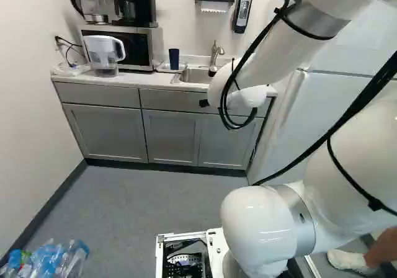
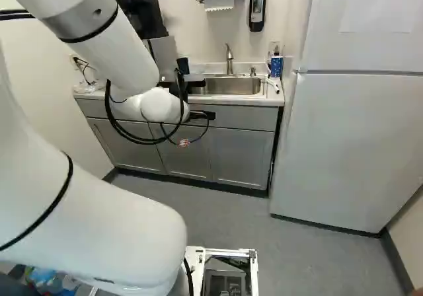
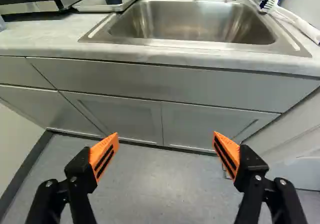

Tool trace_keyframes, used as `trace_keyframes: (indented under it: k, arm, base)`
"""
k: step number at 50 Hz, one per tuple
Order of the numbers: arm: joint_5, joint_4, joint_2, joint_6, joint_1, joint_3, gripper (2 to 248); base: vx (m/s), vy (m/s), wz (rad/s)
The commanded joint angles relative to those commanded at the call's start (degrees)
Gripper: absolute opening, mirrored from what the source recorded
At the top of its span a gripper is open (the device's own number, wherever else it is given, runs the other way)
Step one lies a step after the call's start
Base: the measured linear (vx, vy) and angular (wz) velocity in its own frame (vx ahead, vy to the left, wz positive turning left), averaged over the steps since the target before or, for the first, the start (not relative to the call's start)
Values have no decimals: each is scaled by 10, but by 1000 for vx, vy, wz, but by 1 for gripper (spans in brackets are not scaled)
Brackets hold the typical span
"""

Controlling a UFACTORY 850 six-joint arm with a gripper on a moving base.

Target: Rinse the cup and place it in the tray

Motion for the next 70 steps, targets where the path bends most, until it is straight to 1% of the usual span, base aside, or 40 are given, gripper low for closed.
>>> trace_keyframes:
  k: [16, 37, 54, 70]
  arm:
    - [86, -2, 9, 1, 2, 54, 247]
    - [175, -4, 18, 2, 5, 110, 247]
    - [226, -6, 23, 3, 6, 141, 247]
    - [257, -7, 26, 3, 7, 161, 247]
  base:
    - [0, 0, 0]
    - [0, 0, 0]
    - [0, 0, 0]
    - [0, 0, 0]
